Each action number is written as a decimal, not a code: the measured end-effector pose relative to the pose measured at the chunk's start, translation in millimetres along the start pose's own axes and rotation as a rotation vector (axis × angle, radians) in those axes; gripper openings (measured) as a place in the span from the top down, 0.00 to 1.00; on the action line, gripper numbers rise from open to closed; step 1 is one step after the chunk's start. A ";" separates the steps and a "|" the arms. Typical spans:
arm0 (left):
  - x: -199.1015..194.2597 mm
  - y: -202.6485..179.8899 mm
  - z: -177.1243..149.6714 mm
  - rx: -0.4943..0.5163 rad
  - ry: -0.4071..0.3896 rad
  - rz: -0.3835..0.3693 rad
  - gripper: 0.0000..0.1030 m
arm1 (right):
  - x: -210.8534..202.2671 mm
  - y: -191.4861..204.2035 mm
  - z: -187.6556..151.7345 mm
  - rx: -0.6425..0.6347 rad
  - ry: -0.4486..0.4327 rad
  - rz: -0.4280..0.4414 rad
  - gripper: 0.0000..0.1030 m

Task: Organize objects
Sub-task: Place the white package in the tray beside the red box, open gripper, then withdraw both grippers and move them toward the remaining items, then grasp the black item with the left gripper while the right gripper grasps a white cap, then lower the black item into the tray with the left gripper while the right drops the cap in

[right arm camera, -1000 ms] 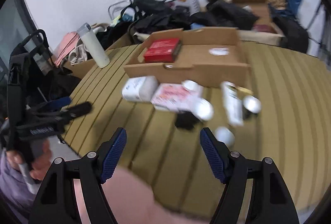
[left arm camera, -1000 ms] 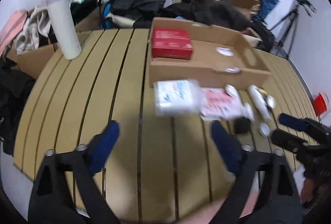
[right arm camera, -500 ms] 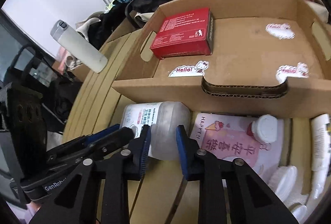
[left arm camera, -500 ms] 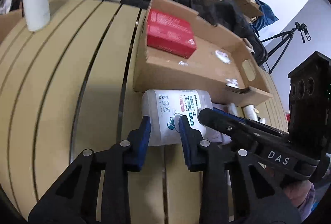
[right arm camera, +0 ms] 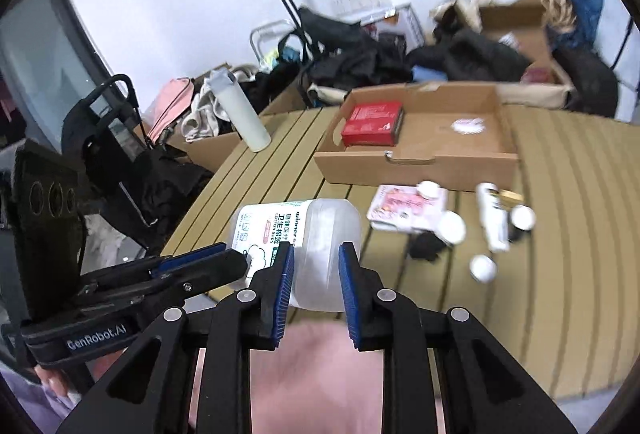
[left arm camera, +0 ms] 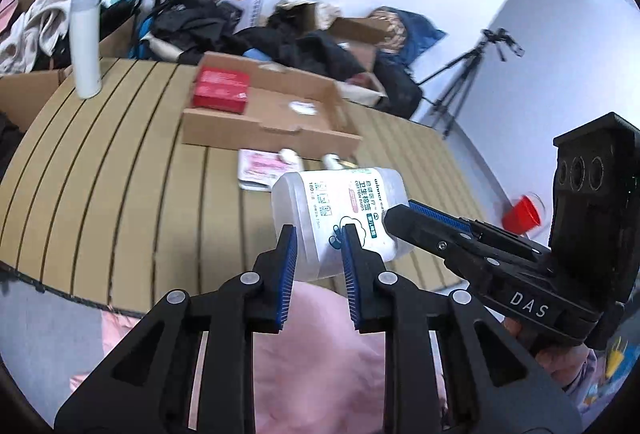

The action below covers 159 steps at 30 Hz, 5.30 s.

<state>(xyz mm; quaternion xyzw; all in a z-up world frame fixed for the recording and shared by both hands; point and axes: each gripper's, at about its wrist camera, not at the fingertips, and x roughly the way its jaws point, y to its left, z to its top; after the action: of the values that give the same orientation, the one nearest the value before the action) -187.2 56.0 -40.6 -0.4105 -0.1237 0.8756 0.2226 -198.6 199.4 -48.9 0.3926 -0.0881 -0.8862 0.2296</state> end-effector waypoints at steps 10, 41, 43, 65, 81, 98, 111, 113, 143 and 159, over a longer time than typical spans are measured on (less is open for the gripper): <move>-1.8 -6.7 19.6 0.024 -0.028 -0.032 0.82 | -34.0 2.4 4.0 -0.005 -0.071 -0.029 0.76; 175.7 150.4 187.4 0.039 0.058 0.225 0.29 | 242.3 -97.0 151.5 0.012 0.150 -0.144 0.12; 146.4 142.6 198.1 0.020 0.044 0.266 0.12 | 205.5 -96.2 161.4 0.002 0.131 -0.177 0.12; -110.6 25.7 71.8 0.116 -0.113 0.435 0.00 | -105.2 -61.2 99.9 -0.127 -0.001 -0.283 0.12; -148.9 -22.8 -65.4 0.158 -0.155 0.377 0.00 | -148.1 9.8 -73.1 -0.072 -0.018 -0.127 0.12; -114.1 -7.3 -64.0 0.142 -0.100 0.363 0.00 | -124.1 -5.7 -72.5 -0.044 -0.014 -0.235 0.12; 53.9 28.1 30.2 0.181 0.025 0.196 0.02 | 15.9 -62.4 -15.0 -0.057 0.084 -0.162 0.20; 96.5 31.7 31.5 0.194 0.058 0.150 0.06 | 42.4 -80.1 -4.4 -0.032 0.105 -0.173 0.30; 133.1 18.7 9.4 0.203 0.158 0.098 0.73 | 85.1 -133.8 -23.2 0.022 0.167 -0.289 0.70; -61.8 -29.1 27.6 0.273 -0.095 0.149 0.73 | -92.2 -60.7 -34.4 -0.077 -0.046 -0.264 0.70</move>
<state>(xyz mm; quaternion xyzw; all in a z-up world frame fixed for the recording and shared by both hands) -165.4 50.1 29.5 -0.3426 0.0170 0.9167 0.2048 -139.6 297.4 -32.2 0.3715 -0.0067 -0.9201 0.1240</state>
